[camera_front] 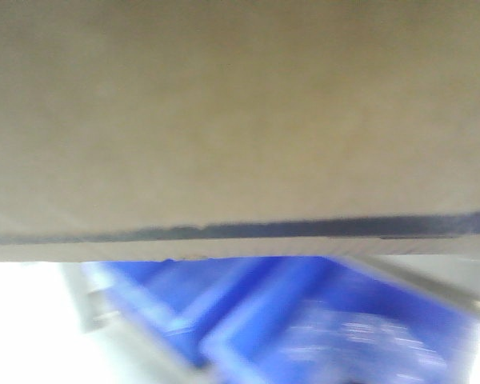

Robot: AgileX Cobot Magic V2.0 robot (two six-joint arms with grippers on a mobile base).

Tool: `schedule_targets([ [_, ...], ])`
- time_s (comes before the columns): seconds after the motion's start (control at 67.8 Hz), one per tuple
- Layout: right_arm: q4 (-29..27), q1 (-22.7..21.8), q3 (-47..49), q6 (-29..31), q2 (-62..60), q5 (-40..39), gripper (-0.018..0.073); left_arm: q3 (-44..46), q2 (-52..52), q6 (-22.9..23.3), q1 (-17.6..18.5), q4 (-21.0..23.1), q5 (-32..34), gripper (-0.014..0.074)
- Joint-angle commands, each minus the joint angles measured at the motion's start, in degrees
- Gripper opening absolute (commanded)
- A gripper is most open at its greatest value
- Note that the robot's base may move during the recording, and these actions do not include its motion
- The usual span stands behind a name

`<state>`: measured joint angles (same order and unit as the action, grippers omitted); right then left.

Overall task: Grab box from left shelf to table start
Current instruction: 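Hold the box with both grippers while the base drives to the white table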

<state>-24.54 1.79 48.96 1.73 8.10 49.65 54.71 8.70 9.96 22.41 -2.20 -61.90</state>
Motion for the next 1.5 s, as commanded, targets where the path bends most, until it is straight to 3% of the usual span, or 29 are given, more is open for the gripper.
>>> schedule_targets([
  [0.0,-0.56,-0.19,1.57,-0.67,1.24,-9.59,0.0059,2.2,0.42,1.33,1.17,5.57,11.36,-0.01],
  [1.49,-0.56,-0.18,1.57,-0.67,1.24,-9.66,0.0059,2.2,0.42,1.33,1.04,6.24,11.36,-0.01],
])
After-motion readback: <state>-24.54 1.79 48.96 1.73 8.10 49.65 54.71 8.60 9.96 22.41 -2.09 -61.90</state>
